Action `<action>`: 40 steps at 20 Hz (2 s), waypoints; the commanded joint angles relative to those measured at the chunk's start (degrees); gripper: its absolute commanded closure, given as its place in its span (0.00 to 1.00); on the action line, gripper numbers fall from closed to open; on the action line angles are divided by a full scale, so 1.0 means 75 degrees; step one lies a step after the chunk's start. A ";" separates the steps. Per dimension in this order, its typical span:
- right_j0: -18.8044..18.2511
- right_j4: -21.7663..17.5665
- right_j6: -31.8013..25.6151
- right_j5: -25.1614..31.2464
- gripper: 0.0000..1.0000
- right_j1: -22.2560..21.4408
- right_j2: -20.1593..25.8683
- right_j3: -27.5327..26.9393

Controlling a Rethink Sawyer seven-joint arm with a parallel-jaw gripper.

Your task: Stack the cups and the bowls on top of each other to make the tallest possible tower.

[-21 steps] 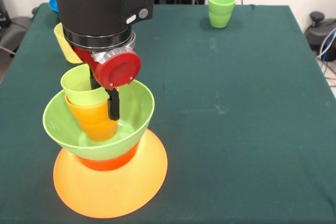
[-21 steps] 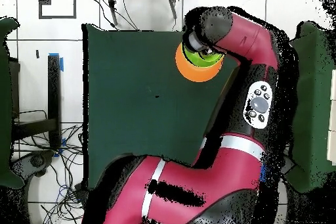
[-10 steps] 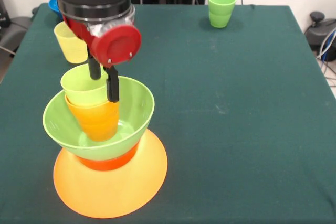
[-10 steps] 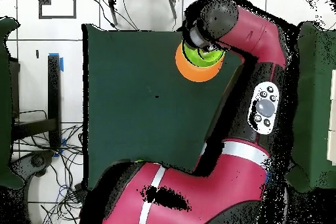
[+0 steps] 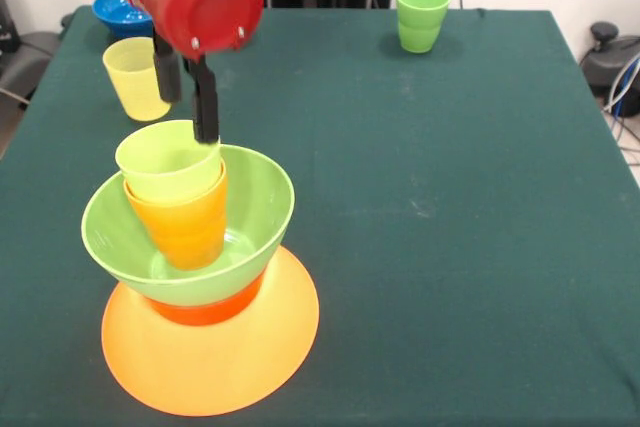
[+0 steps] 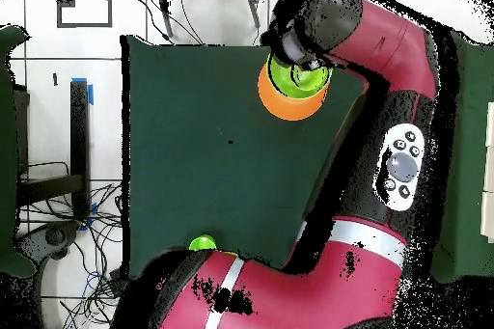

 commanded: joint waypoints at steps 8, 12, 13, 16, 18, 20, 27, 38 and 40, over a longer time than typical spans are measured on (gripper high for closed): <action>-0.0285 -0.0412 -0.0713 0.0048 0.00 -0.1294 0.0467 0.2722; -0.0397 -0.0455 -0.0926 -0.0372 0.00 -0.1667 0.0562 0.3492; -0.0421 -0.0466 -0.0973 -0.0502 0.00 -0.1757 0.0591 0.3704; -0.0538 -0.0496 -0.1122 -0.1055 0.00 -0.1983 0.0716 0.4387; -0.0615 -0.0527 -0.1173 -0.1446 0.00 -0.2072 0.0820 0.4791; -0.0717 -0.0568 -0.1210 -0.1867 0.00 -0.2112 0.0942 0.5143; -0.1153 -0.0906 -0.1455 -0.2780 0.00 -0.2162 0.1306 0.5829; -0.1848 -0.1356 -0.1406 -0.3386 0.00 -0.2243 0.1876 0.6575; -0.1981 -0.1413 -0.1338 -0.3532 0.00 -0.2194 0.2001 0.6722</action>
